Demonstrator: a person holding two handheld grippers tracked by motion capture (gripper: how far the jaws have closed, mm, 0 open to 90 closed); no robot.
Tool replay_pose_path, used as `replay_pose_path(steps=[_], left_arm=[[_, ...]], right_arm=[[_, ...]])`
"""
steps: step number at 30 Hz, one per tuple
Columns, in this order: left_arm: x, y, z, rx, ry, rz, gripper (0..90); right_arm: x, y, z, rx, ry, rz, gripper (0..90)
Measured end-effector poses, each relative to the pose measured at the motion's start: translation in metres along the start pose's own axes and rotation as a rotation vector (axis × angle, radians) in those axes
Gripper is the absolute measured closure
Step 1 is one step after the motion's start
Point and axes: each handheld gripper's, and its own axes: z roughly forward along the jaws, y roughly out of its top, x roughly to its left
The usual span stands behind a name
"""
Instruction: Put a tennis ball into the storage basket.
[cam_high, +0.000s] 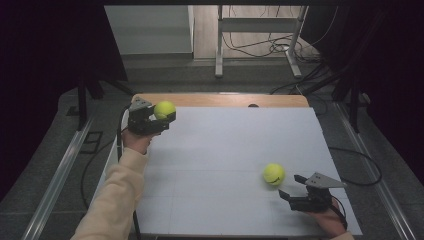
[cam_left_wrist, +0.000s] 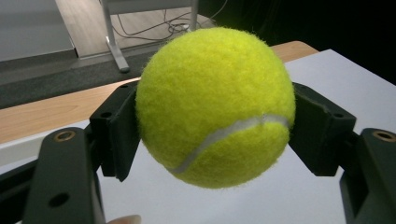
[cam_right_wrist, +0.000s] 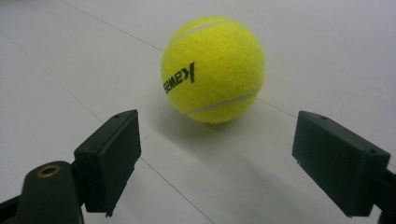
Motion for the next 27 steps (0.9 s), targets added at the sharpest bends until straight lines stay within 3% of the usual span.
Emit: replay_pose_path(steps=[27], left_arm=[[0.024, 0.002, -0.008, 0.02, 0.072, -0.016, 26.5]], right_arm=[[0.0, 0.0, 0.0, 0.0, 0.0, -0.003, 16.0]])
